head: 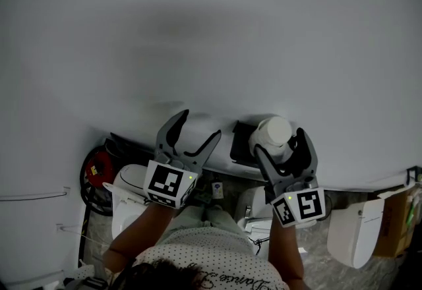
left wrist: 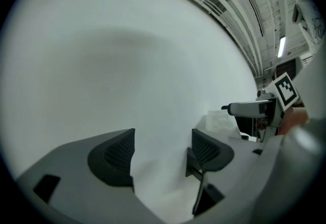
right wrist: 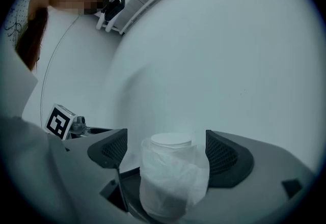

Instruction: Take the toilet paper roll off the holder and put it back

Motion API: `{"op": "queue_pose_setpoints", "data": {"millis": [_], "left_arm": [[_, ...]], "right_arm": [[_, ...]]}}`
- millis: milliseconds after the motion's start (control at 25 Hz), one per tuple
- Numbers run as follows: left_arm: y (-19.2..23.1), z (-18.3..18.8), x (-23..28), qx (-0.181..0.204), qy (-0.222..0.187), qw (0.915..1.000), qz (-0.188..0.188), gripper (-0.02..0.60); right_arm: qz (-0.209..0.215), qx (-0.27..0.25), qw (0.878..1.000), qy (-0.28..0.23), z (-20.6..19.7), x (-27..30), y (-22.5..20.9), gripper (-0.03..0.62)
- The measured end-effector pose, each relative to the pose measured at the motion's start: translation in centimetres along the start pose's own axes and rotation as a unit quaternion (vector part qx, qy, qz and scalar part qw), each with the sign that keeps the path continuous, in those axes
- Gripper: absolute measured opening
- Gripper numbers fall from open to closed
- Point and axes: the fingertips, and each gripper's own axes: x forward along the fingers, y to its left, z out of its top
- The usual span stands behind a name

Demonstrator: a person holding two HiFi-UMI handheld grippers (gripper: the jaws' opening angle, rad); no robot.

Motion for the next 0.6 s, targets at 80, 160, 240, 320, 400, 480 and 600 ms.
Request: {"op": "queue_pose_setpoints", "data": {"millis": [80,160,240,320,400,480,600], "left_arm": [[0.1,0.3,0.1,0.002,0.0,1.0,0.009,0.334],[0.3,0.4,0.1,0.002,0.001,0.9998,0.017,0.334],[0.4,0.1,0.2,0.001,0.004,0.9997,0.024,0.334],[0.5,0.0,0.3,0.001,0.006,0.9996,0.028,0.334],[0.7,0.0,0.4,0.001,0.005,0.9994,0.034,0.334],[0.8,0.0,0.5,0.002,0.003,0.9993,0.038,0.334],[0.5,0.4,0.5,0.004,0.0,0.9991,0.041,0.334]], "right_arm": [[0.007,0.003,1.0,0.003,0.0,0.2,-0.3,0.468],[0.013,0.005,1.0,0.005,0.0,0.5,-0.5,0.468],[0.019,0.005,1.0,0.008,-0.3,0.8,-0.7,0.468],[0.022,0.005,1.0,0.012,-0.7,1.0,-0.8,0.466],[0.024,0.002,1.0,0.015,-0.8,1.1,-1.0,0.462],[0.026,-0.003,1.0,0.016,-0.8,1.3,-1.0,0.456],[0.032,-0.007,0.999,0.018,-0.5,1.1,-1.0,0.436]]}}
